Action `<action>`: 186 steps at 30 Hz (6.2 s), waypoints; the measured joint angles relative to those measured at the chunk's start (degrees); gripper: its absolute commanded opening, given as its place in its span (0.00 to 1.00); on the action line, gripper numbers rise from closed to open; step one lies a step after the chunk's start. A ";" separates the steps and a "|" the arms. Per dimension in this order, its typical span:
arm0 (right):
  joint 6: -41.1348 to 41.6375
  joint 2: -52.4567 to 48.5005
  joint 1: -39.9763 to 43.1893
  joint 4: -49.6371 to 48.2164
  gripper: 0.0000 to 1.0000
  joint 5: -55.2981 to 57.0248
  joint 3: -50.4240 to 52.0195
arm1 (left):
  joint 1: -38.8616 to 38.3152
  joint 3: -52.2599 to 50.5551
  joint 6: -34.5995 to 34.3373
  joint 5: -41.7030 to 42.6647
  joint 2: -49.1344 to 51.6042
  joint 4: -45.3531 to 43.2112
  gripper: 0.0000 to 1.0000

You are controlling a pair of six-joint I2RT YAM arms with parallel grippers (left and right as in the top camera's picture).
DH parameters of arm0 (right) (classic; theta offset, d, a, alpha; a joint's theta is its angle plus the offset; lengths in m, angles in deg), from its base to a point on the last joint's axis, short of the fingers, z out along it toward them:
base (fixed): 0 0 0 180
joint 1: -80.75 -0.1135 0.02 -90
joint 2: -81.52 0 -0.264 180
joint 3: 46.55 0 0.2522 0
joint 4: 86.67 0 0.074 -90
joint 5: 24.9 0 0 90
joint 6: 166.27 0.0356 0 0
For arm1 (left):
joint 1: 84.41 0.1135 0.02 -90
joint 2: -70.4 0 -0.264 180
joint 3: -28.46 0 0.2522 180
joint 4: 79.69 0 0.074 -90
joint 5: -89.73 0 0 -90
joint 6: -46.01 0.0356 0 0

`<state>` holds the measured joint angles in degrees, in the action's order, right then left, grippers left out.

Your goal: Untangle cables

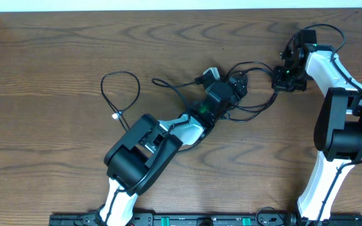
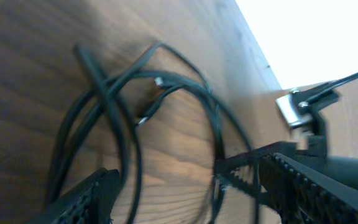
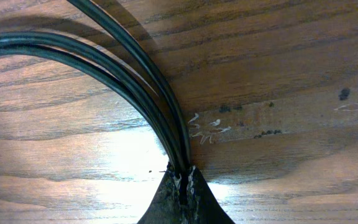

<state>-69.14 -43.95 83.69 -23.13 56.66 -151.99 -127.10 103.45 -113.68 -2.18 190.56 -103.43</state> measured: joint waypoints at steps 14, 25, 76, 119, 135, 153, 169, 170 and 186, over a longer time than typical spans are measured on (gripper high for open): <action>0.00 0.02 -0.20 0.79 0.01 -0.83 0.00 | -0.04 0.52 -2.64 -3.61 3.34 -7.96 0.14; 0.00 0.02 -0.20 0.74 0.01 -0.83 0.00 | 6.71 0.63 -2.47 9.42 1.64 -11.58 0.08; 3.93 0.63 8.17 3.08 0.01 -1.25 1.01 | 40.72 0.74 27.23 33.55 -48.24 57.42 0.80; 6.78 0.76 -1.95 10.29 0.01 2.84 1.33 | 8.94 0.90 44.63 -1.22 -8.94 21.33 0.07; 16.74 0.90 1.22 10.82 0.01 9.86 1.27 | 27.65 1.03 44.46 3.78 -42.71 56.13 0.08; -7.78 16.79 10.71 9.42 0.11 -22.49 1.38 | 38.56 0.83 39.67 10.62 -44.81 58.12 0.08; -13.18 27.23 2.32 14.27 0.31 -28.30 2.34 | 38.95 0.83 39.47 13.29 -45.35 62.97 0.08; -12.92 27.23 1.01 14.16 0.33 -28.37 2.97 | 38.93 0.83 39.47 14.01 -45.35 63.01 0.07; 10.88 20.83 -22.23 -6.10 0.42 7.76 18.10 | 38.10 0.83 39.47 16.33 -44.96 62.75 0.08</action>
<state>-58.25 -23.12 61.46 -29.23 64.41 -133.89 -89.01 104.28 -74.21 14.15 145.60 -40.67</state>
